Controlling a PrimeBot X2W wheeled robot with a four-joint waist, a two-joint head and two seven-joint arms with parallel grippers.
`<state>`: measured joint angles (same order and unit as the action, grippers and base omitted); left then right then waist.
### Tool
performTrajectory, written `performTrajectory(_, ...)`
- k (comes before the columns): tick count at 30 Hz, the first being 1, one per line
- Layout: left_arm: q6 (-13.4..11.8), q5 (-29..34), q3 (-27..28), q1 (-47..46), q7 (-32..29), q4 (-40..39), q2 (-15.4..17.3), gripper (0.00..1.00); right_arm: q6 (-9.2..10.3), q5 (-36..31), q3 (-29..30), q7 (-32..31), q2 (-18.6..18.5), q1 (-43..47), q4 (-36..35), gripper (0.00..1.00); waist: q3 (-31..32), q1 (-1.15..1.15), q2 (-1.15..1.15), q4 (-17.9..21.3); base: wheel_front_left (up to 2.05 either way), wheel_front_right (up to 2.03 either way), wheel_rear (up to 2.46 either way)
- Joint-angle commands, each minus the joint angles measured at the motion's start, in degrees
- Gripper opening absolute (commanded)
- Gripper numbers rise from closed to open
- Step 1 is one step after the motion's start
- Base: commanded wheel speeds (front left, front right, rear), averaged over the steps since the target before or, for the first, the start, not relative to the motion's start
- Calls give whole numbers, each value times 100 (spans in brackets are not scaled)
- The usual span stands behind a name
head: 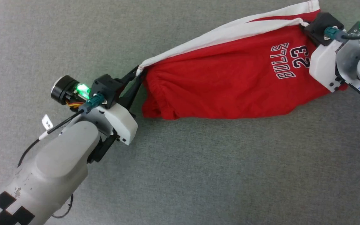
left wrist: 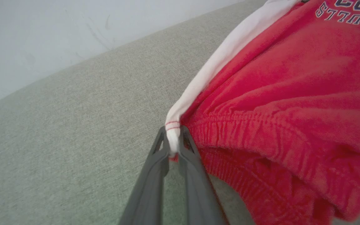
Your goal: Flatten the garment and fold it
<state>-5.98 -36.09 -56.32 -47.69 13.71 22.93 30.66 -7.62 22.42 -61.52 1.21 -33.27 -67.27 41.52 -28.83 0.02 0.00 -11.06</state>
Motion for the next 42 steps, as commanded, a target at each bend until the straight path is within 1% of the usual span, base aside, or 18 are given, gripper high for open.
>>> performTrajectory(1,43,43,-10,-86,43,52,-28,0,13,167,-108,33,37,-114,123,0,-10,-2,0,-50,0,0,0)
performTrajectory(2,34,42,-9,-69,49,71,-39,0,13,279,-154,102,57,-149,179,15,36,-2,0,-30,0,0,0)
performTrajectory(3,29,25,-7,-34,54,83,-48,27,13,402,-154,184,71,-183,244,33,93,-2,0,-5,0,0,0)
performTrajectory(4,1,16,14,8,65,80,-50,100,13,517,-126,272,79,-216,318,100,166,-2,0,26,0,0,0)
performTrajectory(8,-173,35,163,232,108,-89,4,100,13,748,-167,545,11,-354,447,100,511,-2,0,133,0,0,0)
performTrajectory(11,-388,99,353,448,123,-352,92,100,13,1211,-242,371,-106,-343,290,100,783,-2,0,178,0,0,0)
performTrajectory(13,-543,169,537,616,126,-624,148,100,13,1654,-475,-134,-283,-287,16,100,936,-2,0,180,0,0,0)
performTrajectory(16,-728,289,736,891,127,-1001,217,100,13,2510,-824,-1246,-706,-256,-618,100,1075,-2,0,151,0,0,0)
performTrajectory(19,-864,351,946,1107,128,-1266,249,100,13,3206,-956,-2225,-1128,-279,-1176,100,1118,-2,0,95,0,0,0)
performTrajectory(21,-952,395,1102,1214,128,-1412,216,100,13,3493,-1009,-2732,-1331,-252,-1417,100,1096,-2,0,35,0,0,0)
performTrajectory(23,-1020,446,1246,1301,128,-1523,144,100,13,3788,-1004,-3033,-1417,-180,-1495,100,1043,-2,0,-32,0,0,0)
performTrajectory(26,-1035,520,1407,1403,128,-1610,-23,100,13,4055,-948,-3219,-1382,-44,-1351,100,932,-2,0,-156,0,0,0)
performTrajectory(29,-963,621,1509,1448,129,-1606,-221,100,13,4138,-896,-3234,-1222,141,-981,100,813,-2,0,-304,0,0,0)
performTrajectory(35,-702,837,1638,1416,129,-1387,-502,100,13,4293,-801,-3014,-661,692,-59,100,731,-2,0,-479,0,0,0)
performTrajectory(38,-594,888,1729,1415,129,-1268,-549,100,13,4351,-813,-2953,-451,852,144,100,775,-2,0,-438,0,0,0)
performTrajectory(39,-558,901,1759,1407,129,-1223,-542,100,13,4341,-800,-2881,-417,848,212,38,799,-2,0,-408,0,0,0)
performTrajectory(40,-521,909,1787,1393,129,-1177,-535,100,13,4325,-792,-2808,-384,838,266,0,834,-2,0,-377,0,0,0)
performTrajectory(42,-422,919,1804,1338,129,-1074,-501,100,13,4300,-795,-2696,-353,810,308,0,920,-2,0,-315,0,0,0)
